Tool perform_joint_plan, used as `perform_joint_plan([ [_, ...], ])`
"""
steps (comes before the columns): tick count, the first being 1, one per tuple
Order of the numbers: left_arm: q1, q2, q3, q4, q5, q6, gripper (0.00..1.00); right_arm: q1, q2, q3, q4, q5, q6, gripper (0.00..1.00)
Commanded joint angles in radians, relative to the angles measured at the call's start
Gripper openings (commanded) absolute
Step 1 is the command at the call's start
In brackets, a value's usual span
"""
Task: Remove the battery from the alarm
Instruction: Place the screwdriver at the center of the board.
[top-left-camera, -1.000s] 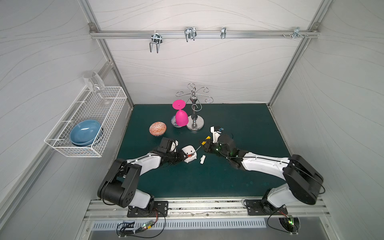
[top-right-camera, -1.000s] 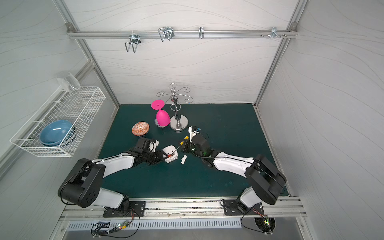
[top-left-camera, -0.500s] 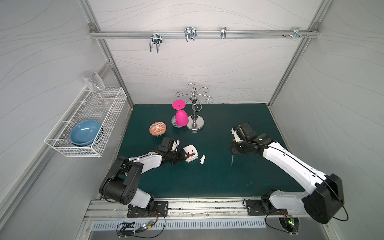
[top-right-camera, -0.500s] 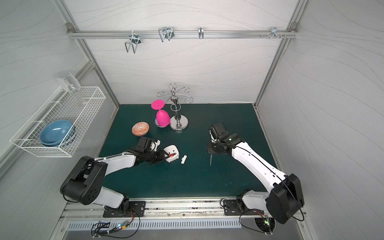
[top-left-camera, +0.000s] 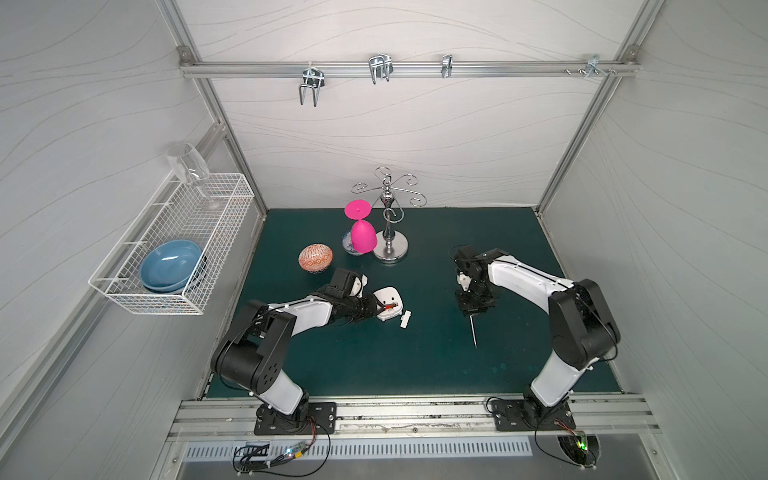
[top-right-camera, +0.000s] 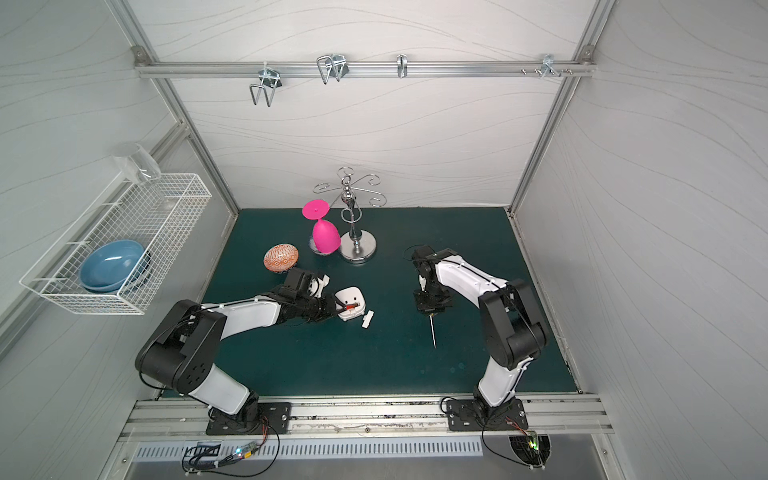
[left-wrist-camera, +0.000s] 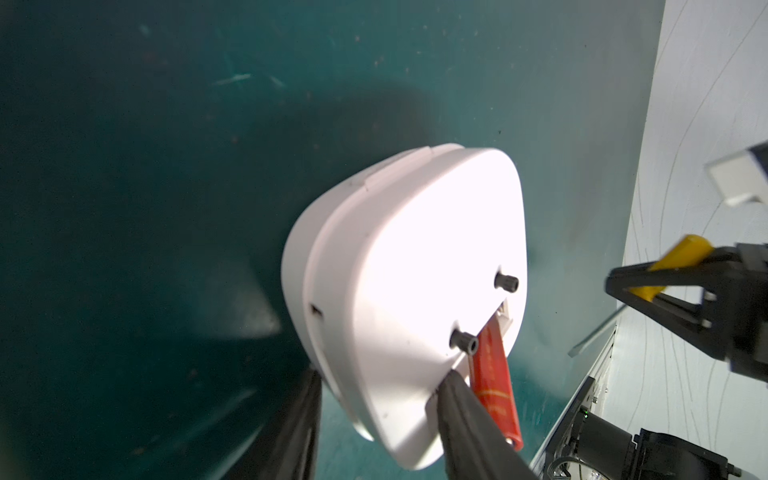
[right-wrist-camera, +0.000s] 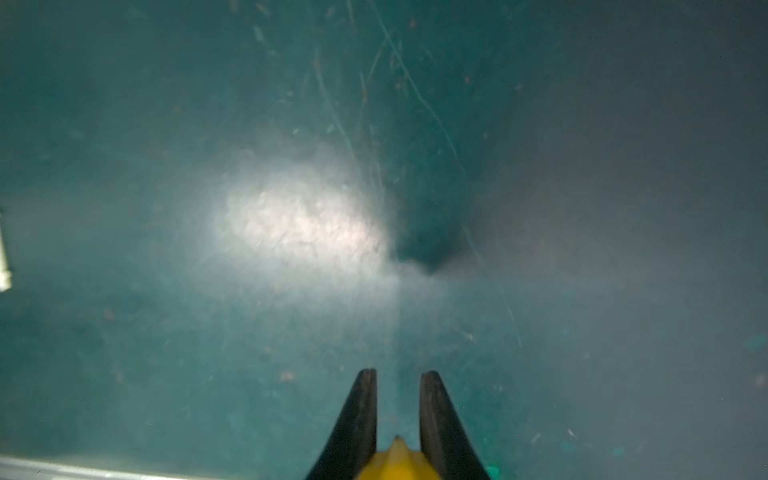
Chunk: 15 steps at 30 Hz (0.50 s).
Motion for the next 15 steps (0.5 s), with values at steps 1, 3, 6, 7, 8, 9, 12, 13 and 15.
perform_joint_plan([
  [1, -0.024, 0.064, -0.001, -0.097, -0.074, 0.029, 0.48, -0.006, 0.048, 0.023, 0.000, -0.013, -0.017, 0.07],
  [3, -0.029, 0.070, 0.003, -0.094, -0.074, 0.029, 0.48, -0.007, 0.074, 0.028, 0.003, -0.012, -0.019, 0.11],
  [6, -0.029, 0.076, 0.004, -0.089, -0.075, 0.026, 0.48, -0.005, 0.107, 0.032, 0.006, -0.017, -0.024, 0.19],
  [7, -0.029, 0.076, 0.005, -0.088, -0.075, 0.026, 0.49, -0.005, 0.117, 0.034, 0.005, -0.017, -0.027, 0.21],
  [8, -0.029, 0.078, 0.004, -0.088, -0.075, 0.026, 0.48, -0.004, 0.126, 0.035, 0.006, -0.017, -0.028, 0.23],
  [9, -0.029, 0.077, 0.006, -0.088, -0.075, 0.024, 0.48, -0.004, 0.135, 0.038, 0.004, -0.019, -0.030, 0.24],
  [12, -0.030, 0.078, 0.006, -0.086, -0.073, 0.022, 0.48, -0.004, 0.161, 0.044, 0.005, -0.027, -0.034, 0.29],
  [13, -0.029, 0.078, 0.006, -0.086, -0.072, 0.022, 0.48, -0.004, 0.166, 0.045, 0.007, -0.029, -0.036, 0.31],
  [15, -0.030, 0.077, 0.007, -0.086, -0.073, 0.022, 0.48, -0.004, 0.169, 0.047, 0.011, -0.031, -0.039, 0.32],
])
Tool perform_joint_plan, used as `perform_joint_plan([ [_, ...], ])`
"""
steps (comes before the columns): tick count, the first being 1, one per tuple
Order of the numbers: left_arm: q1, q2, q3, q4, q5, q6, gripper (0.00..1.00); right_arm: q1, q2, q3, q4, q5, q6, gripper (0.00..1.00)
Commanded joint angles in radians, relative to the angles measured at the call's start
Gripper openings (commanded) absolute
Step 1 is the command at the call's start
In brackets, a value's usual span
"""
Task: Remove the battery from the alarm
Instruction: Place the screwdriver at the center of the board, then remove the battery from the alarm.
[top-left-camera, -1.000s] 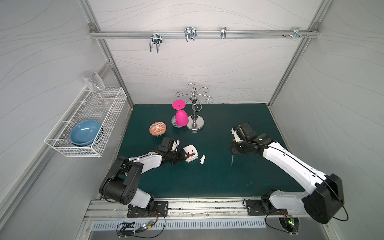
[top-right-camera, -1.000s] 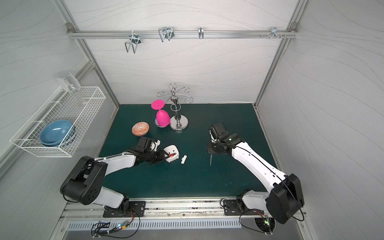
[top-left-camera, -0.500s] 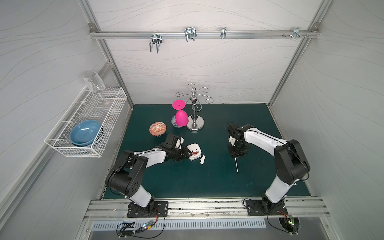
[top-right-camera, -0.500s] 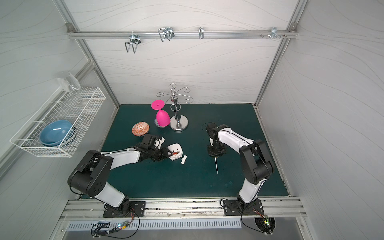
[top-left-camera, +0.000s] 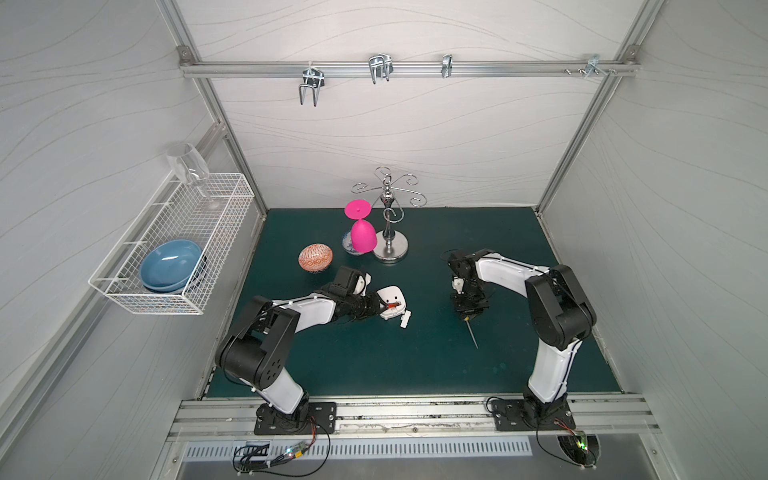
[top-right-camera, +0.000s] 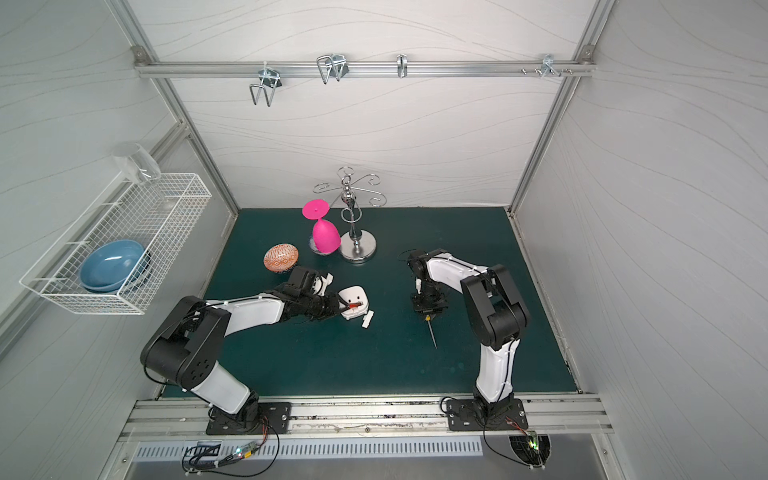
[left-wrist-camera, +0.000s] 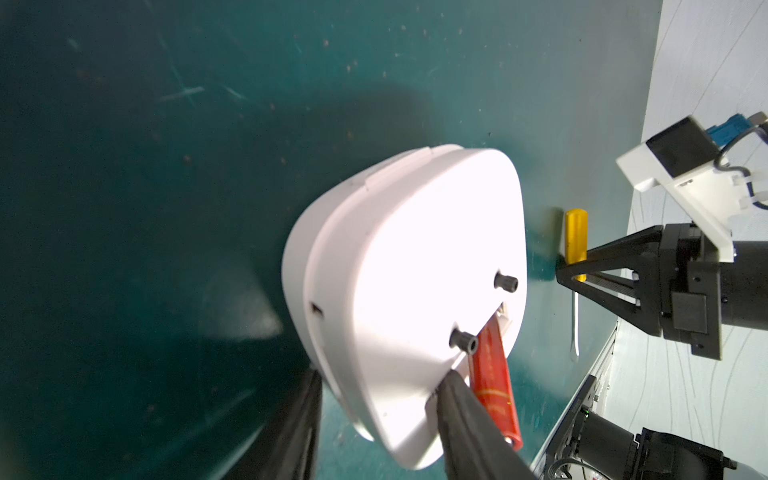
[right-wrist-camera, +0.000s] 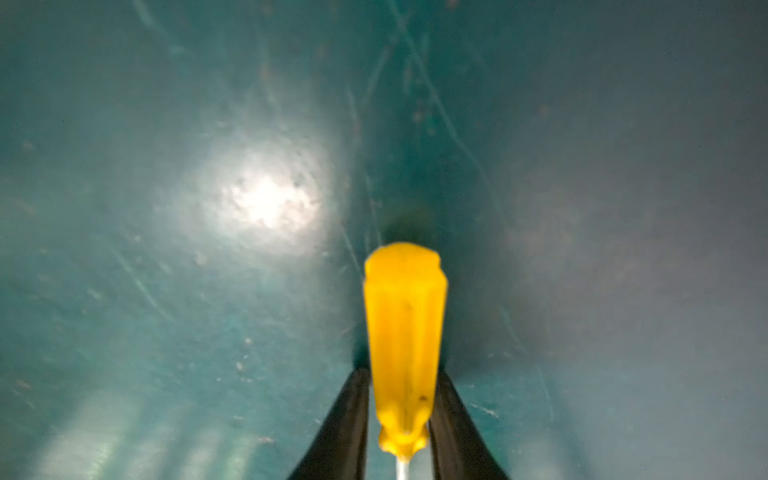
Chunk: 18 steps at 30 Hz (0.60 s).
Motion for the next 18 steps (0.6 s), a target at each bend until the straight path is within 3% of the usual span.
perform_joint_plan([
  [1, -0.015, 0.056, -0.013, -0.088, -0.070, 0.021, 0.48, -0.004, 0.033, 0.004, 0.012, -0.014, -0.016, 0.32],
  [4, -0.015, 0.055, -0.012, -0.092, -0.069, 0.022, 0.48, -0.001, -0.016, 0.003, 0.031, -0.018, -0.041, 0.34],
  [7, -0.015, 0.052, -0.014, -0.092, -0.071, 0.023, 0.48, 0.019, -0.112, -0.001, 0.080, 0.001, -0.104, 0.42],
  [11, -0.014, 0.048, -0.014, -0.093, -0.071, 0.022, 0.48, 0.117, -0.218, 0.006, 0.177, 0.008, -0.300, 0.46],
  [16, -0.015, 0.045, -0.012, -0.096, -0.062, 0.020, 0.48, 0.268, -0.254, -0.031, 0.400, -0.106, -0.610, 0.70],
  [18, -0.015, 0.043, -0.010, -0.095, -0.059, 0.019, 0.48, 0.307, -0.222, -0.021, 0.458, -0.176, -0.731, 0.72],
])
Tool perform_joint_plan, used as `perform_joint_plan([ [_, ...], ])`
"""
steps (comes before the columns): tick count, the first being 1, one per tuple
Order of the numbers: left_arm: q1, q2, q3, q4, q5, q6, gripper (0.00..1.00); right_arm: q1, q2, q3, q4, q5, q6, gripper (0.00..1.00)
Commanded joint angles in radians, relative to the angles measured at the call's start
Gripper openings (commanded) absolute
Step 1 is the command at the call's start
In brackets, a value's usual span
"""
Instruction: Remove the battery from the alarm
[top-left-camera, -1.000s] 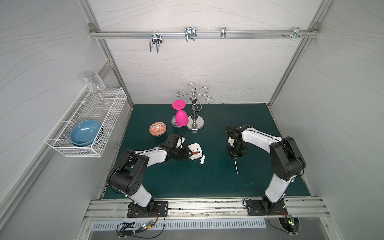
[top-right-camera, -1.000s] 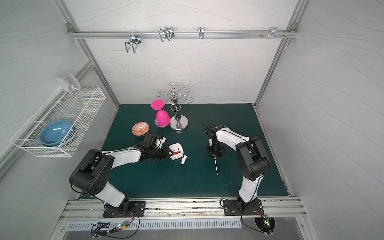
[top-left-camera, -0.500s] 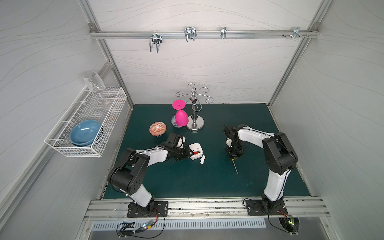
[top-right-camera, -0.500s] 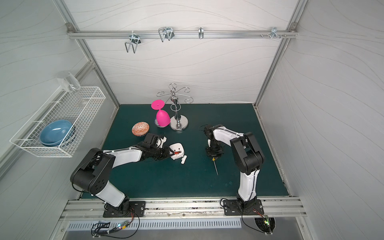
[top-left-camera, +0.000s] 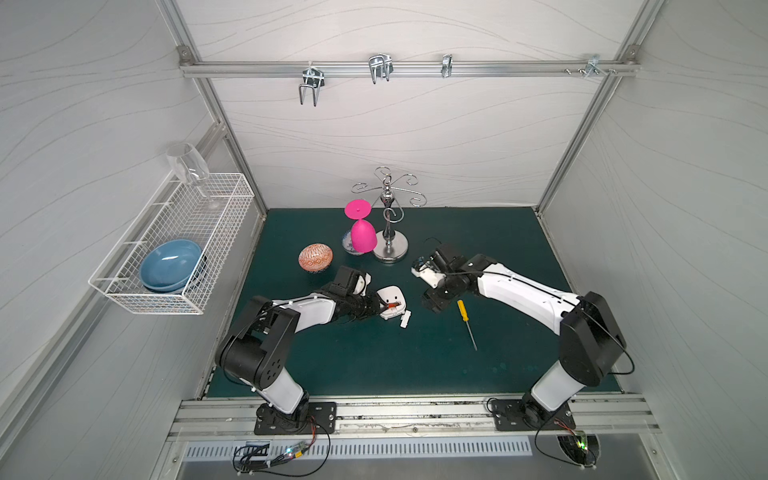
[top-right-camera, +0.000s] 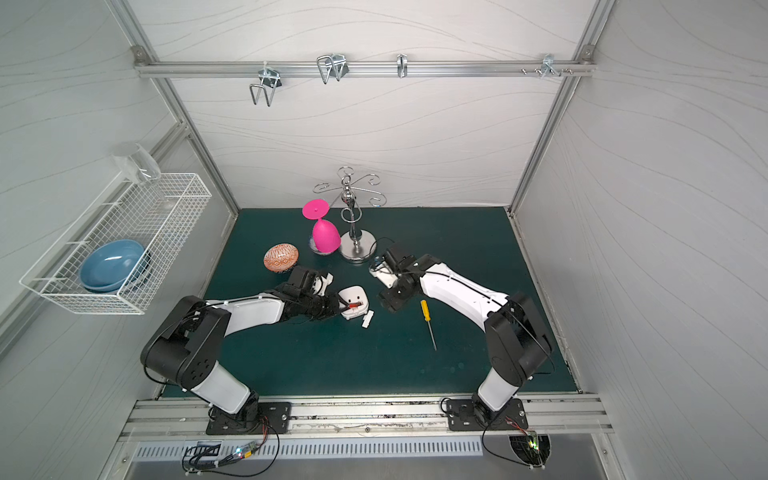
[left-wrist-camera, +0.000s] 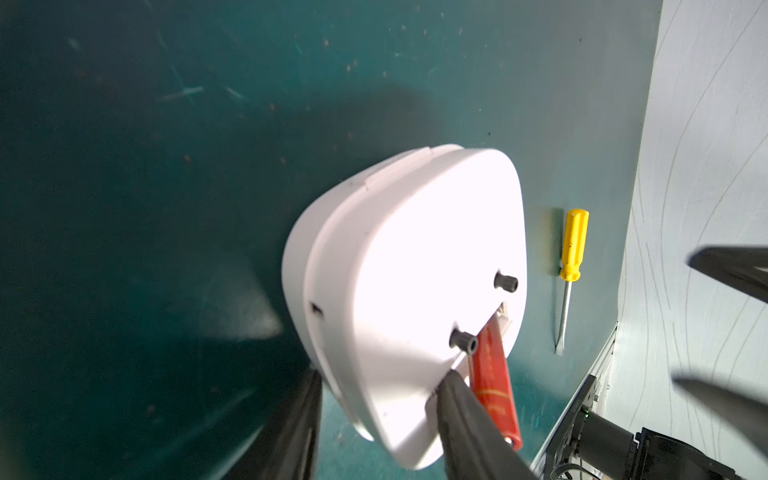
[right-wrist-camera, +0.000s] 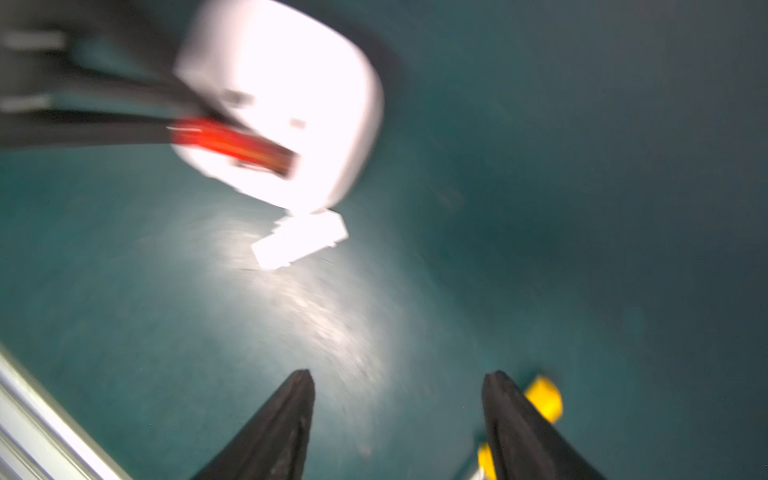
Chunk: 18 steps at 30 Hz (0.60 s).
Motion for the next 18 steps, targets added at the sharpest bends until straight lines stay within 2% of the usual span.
perform_joint_plan([
  [1, -0.016, 0.041, -0.009, -0.096, -0.058, 0.019, 0.48, 0.043, 0.050, -0.002, 0.133, -0.121, -0.293, 0.72],
  [3, -0.015, 0.038, -0.009, -0.099, -0.058, 0.019, 0.48, 0.077, 0.100, 0.030, 0.137, -0.131, -0.379, 0.71],
  [6, -0.015, 0.034, -0.009, -0.103, -0.060, 0.020, 0.48, 0.105, 0.180, 0.105, 0.111, -0.136, -0.425, 0.66],
  [18, -0.016, 0.034, -0.012, -0.104, -0.059, 0.018, 0.48, 0.116, 0.297, 0.194, 0.126, -0.152, -0.430, 0.59],
])
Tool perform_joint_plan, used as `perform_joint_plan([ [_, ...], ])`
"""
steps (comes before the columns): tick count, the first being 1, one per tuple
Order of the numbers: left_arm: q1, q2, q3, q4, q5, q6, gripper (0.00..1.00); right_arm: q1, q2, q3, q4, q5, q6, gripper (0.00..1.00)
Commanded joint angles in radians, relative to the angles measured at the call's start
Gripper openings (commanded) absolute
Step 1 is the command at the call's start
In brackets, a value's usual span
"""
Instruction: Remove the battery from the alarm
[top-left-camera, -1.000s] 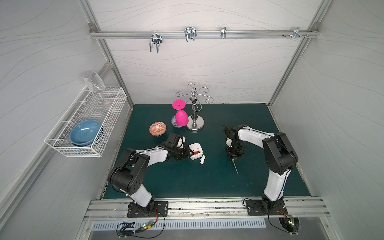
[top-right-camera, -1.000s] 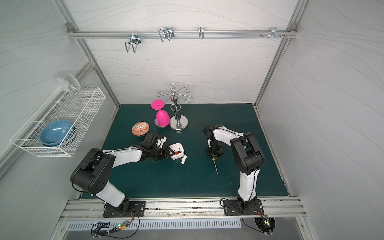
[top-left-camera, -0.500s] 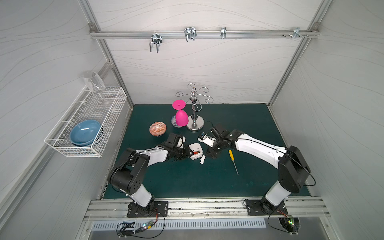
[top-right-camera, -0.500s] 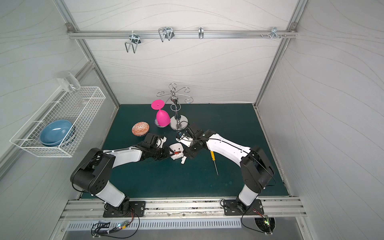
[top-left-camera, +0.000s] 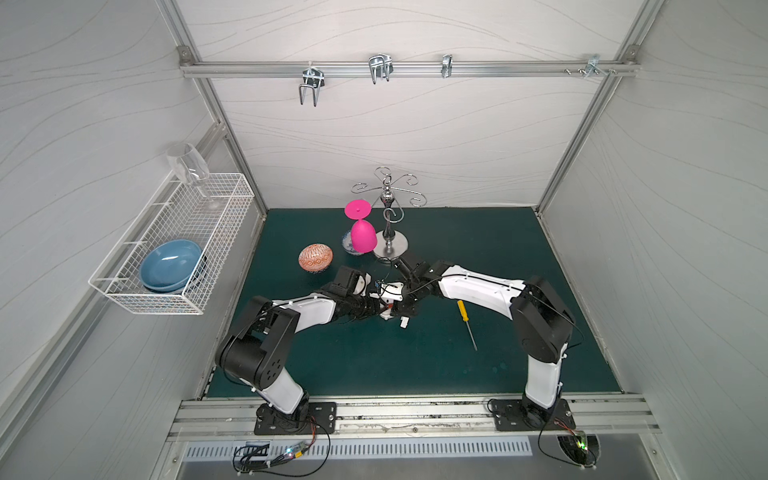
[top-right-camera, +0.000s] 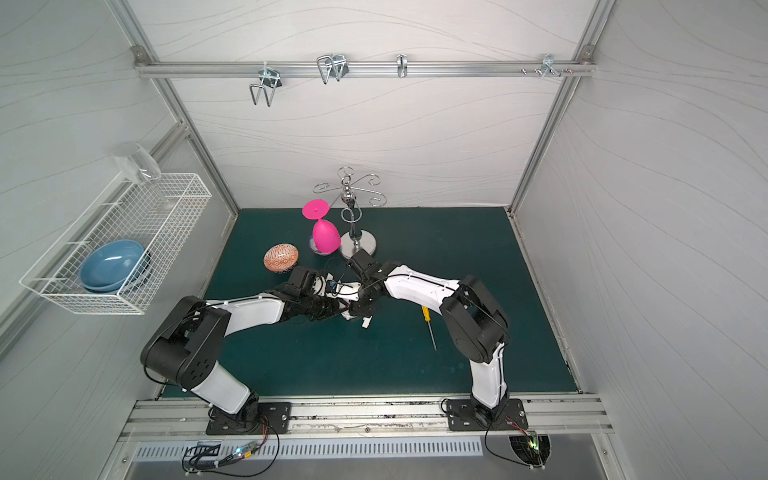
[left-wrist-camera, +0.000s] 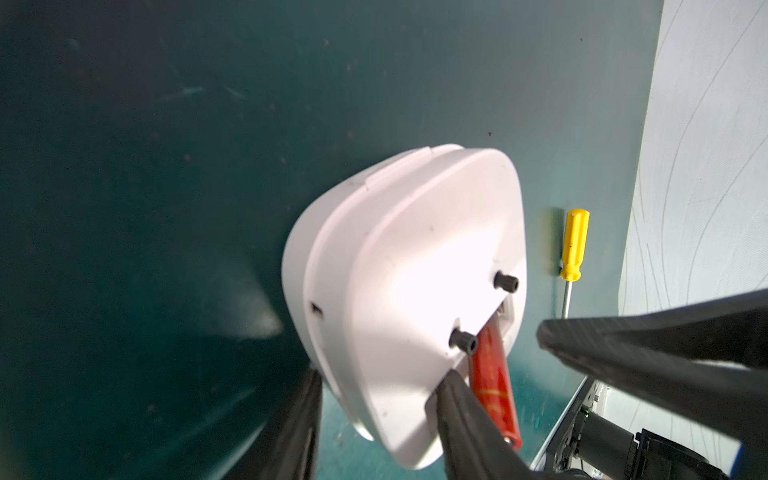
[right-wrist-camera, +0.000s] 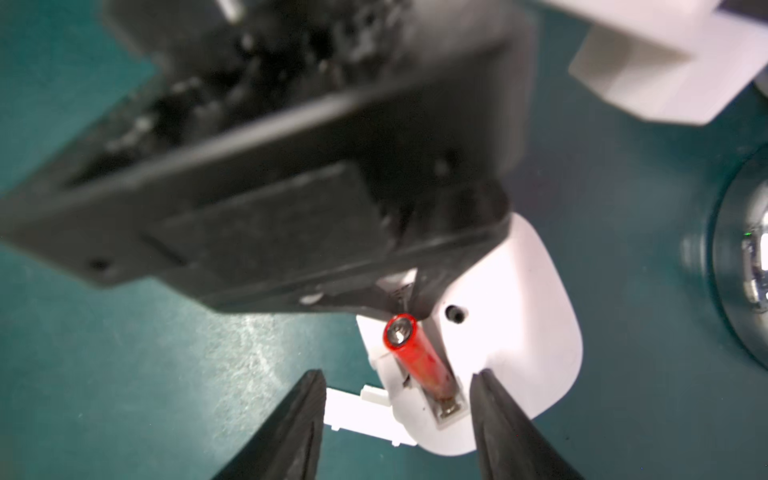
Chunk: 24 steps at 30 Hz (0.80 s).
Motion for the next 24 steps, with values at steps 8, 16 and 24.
perform_joint_plan([
  [8, -0.015, 0.034, -0.014, -0.101, -0.056, 0.018, 0.48, 0.008, 0.081, 0.074, -0.004, -0.058, -0.006, 0.48],
  [16, -0.016, 0.022, -0.018, -0.094, -0.047, 0.019, 0.48, 0.000, 0.069, 0.070, 0.017, -0.039, 0.031, 0.15],
  [24, -0.014, -0.144, -0.010, -0.171, -0.067, 0.029, 0.63, -0.124, -0.159, 0.008, -0.002, -0.079, 0.334, 0.00],
])
